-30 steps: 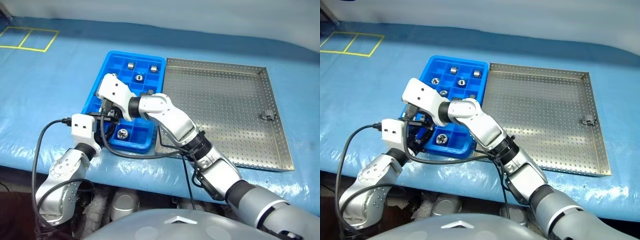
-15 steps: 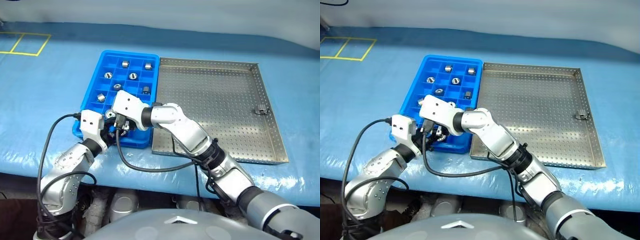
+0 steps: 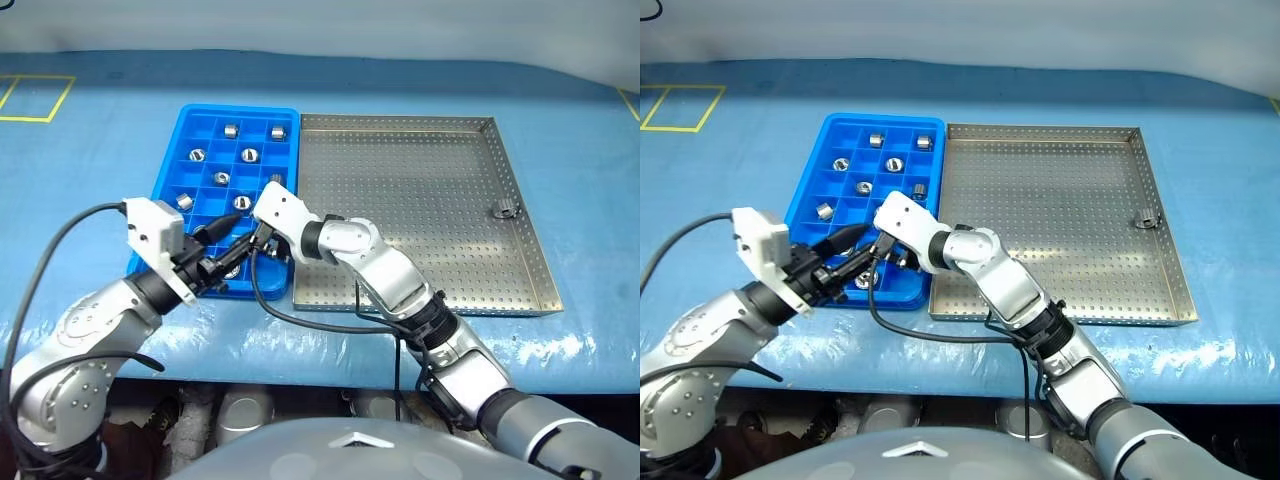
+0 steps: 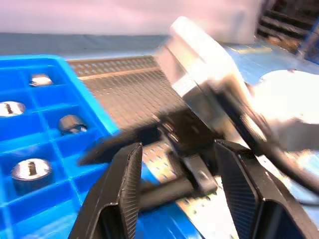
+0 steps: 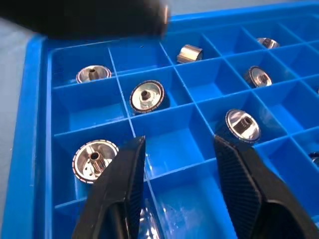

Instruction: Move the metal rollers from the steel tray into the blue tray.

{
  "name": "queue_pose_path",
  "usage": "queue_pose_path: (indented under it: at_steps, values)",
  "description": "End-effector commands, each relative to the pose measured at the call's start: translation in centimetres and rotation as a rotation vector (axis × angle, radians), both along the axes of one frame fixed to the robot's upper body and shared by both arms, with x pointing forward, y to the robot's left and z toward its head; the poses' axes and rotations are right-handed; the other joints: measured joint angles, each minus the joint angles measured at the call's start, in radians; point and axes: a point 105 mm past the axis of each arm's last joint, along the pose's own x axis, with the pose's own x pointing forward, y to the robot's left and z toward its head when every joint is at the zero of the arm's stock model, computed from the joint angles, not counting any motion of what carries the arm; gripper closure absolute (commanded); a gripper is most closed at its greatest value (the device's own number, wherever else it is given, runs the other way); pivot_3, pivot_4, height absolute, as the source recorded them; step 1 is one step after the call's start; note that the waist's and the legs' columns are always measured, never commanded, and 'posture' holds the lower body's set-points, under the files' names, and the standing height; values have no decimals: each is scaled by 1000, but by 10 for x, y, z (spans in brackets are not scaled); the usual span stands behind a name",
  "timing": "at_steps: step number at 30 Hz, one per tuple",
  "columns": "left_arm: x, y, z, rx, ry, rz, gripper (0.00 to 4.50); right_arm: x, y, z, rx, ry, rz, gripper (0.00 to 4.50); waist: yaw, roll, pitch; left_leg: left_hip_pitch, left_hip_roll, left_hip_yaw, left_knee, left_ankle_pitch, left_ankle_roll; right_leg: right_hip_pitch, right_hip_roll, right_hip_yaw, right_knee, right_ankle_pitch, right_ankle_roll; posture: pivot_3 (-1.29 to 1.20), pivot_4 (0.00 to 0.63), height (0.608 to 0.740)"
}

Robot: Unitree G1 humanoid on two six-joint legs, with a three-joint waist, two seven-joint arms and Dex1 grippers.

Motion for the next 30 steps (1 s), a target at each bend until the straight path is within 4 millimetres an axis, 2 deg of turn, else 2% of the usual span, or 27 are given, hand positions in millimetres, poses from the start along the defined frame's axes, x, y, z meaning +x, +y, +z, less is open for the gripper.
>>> queue_pose_path:
  at_steps: [1, 5, 8, 14, 17, 23, 30]
  values:
    - [1, 16, 17, 12, -81, 43, 2007, -1, -1, -6, -9, 11, -17, 2244, 1, 0, 0, 0, 0, 0, 0, 0, 0, 0, 0, 0, 0, 0, 0, 118, 150, 740]
    - [3, 29, 32, -37, -142, 82, 2007, -2, -4, -9, -4, 27, -36, 2244, 4, 0, 0, 0, 0, 0, -1, 0, 0, 0, 0, 0, 0, 0, 0, 118, 150, 740]
    - [3, 34, 33, -15, -150, 97, 2007, -3, -6, -10, 3, 36, -47, 2244, 5, 0, 0, 0, 0, 0, 0, 0, 0, 0, 0, 0, 0, 0, 0, 115, 150, 740]
    - [4, 33, 37, -22, -168, 83, 2007, -7, -16, -27, -52, 57, -72, 2244, 5, 0, 0, 0, -1, 0, 0, 0, 0, 1, 0, 0, 0, 0, 0, 106, 150, 740]
    - [6, 34, 37, -23, -165, 85, 2007, -15, -23, -35, -71, 80, -77, 2244, 7, 0, -1, 0, -1, -1, 0, 0, 0, 1, -1, 0, -1, 0, 0, 101, 150, 740]
    - [11, 32, 33, -20, -151, 82, 2007, -29, -31, -40, -82, 104, -84, 2244, 7, -1, -1, 0, -3, -2, 0, 0, 0, 4, -2, 0, -3, 0, 0, 83, 150, 740]
    - [16, 30, 35, -33, -158, 72, 2007, -32, -33, -44, -104, 96, -88, 2244, 5, 0, -1, 3, -3, -2, 0, -1, 1, 10, -2, -1, -10, 1, 3, 71, 150, 740]
